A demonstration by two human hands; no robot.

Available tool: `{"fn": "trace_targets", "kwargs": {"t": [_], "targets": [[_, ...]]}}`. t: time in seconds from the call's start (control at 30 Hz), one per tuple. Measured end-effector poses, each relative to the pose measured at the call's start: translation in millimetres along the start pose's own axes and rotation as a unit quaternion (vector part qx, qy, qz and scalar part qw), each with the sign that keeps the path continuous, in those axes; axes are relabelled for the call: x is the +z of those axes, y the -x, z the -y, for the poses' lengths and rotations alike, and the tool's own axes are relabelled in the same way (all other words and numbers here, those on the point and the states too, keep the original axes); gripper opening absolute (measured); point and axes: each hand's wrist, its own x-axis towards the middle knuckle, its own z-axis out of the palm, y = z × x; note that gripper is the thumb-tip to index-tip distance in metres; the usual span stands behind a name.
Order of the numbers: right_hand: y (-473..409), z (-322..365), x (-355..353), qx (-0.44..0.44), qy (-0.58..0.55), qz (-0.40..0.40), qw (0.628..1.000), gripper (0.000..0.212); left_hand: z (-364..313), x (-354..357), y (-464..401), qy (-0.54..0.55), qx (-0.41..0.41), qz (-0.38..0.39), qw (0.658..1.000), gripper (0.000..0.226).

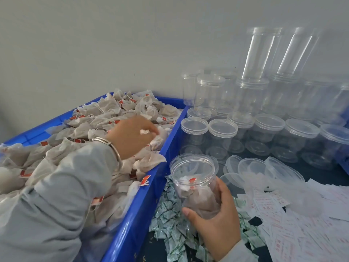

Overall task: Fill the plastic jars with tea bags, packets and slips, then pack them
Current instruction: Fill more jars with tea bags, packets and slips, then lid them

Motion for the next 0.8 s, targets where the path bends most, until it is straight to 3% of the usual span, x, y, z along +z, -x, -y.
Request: {"fn": "trace_targets", "kwargs": {"t": [0.1, 0.17, 0.33, 0.5, 0.63, 0.73, 0.8], "targets": [[-0.3, -1.4, -0.3, 0.006, 0.006, -0.004, 1.000, 0.091, 23.0, -10.5, -3.3, -0.141, -0.065, 0.134, 0.979, 0.027], [0.5, -1.9, -0.2, 0.008, 0.003, -0.001, 1.000, 0.091, 27.7, -10.1, -2.2, -0.152, -0.095, 0.217, 0.960, 0.042], [1.8, 0.2, -0.7, 0.013, -0.005, 0.008, 1.000, 0.090, 32.0, -11.3, -1.1, -0.117, -0.095, 0.236, 0.960, 0.040], [1.2, 1.0, -1.5, 0.012, -0.007, 0.006, 1.000, 0.091, 33.1, -10.3, -3.9, -0.128, -0.099, 0.173, 0.971, 0.013], [1.4, 0.6, -1.4, 0.016, -0.012, 0.008, 1.000, 0.091, 31.6, -9.3, -7.7, -0.113, -0.088, 0.002, 0.990, 0.018], [0.9, -0.7, -0.6, 0.013, -0.011, 0.013, 1.000, 0.091, 28.2, -13.7, -6.0, 0.024, -0.081, -0.100, 0.991, 0.018], [0.7, -1.1, 0.0, 0.015, -0.015, 0.017, 1.000, 0.091, 20.4, -13.6, -4.9, 0.228, -0.071, -0.107, 0.965, 0.017]]}}
